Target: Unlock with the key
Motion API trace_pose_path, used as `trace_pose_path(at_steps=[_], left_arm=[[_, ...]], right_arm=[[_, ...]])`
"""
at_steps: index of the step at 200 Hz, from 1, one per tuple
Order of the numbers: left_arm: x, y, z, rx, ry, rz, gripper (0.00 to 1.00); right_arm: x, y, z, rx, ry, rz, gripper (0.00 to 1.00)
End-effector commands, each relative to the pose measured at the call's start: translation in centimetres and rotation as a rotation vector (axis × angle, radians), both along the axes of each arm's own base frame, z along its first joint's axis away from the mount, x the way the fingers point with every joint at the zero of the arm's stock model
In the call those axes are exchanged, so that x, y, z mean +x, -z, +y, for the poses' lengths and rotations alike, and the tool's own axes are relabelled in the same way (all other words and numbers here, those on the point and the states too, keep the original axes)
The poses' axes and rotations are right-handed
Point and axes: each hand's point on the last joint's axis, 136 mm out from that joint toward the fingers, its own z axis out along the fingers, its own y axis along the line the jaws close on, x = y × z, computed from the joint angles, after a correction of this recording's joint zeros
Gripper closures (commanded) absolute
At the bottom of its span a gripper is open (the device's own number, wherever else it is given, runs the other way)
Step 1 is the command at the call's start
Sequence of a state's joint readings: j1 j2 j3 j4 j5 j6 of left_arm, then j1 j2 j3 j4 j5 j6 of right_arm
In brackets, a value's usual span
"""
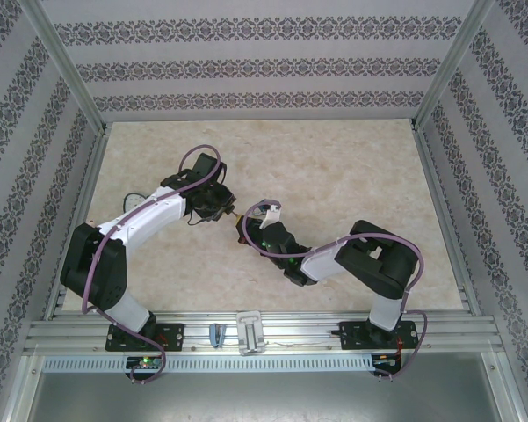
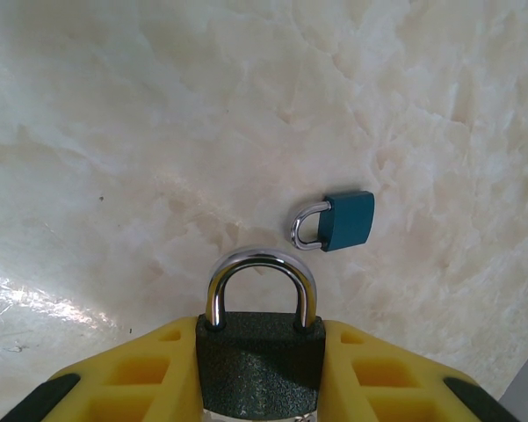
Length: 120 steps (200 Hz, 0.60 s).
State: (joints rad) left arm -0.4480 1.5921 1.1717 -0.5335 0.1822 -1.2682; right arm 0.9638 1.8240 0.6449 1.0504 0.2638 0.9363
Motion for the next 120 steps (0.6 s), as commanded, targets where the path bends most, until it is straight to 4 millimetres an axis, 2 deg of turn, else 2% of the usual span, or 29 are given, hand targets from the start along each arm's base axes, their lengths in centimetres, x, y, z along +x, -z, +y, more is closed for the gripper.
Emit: trace_pose_path(at_steps=[1, 30, 52, 78, 120], left_arm=[[0.6, -1.6, -0.7, -0.067, -0.014, -0.033, 0.7], [0.5, -1.5, -0.9, -0.089, -0.018, -0.031, 0.7], [0.4, -1.6, -0.9, -0.092, -0.016, -0.034, 0.7], [0.3, -1.7, -0.8, -0.091, -0.016, -0.035, 0.7], [0.4, -1.8, -1.0, -0.097, -0.015, -0.037, 0.7]], right_arm=[[1.0, -1.4, 0.8, 0.054, -0.003, -0.041, 1.0], [1.3, -2.0, 1.3, 0.142, -0.033, -0.055, 1.0], [1.4, -2.8, 1.0, 0.233, -0.043, -0.066, 1.0], [1.5, -3.4, 0.5, 0.241, -0.039, -0.09, 1.0], [1.4, -3.3, 1.1, 0.218, -0.066, -0.11, 1.0]])
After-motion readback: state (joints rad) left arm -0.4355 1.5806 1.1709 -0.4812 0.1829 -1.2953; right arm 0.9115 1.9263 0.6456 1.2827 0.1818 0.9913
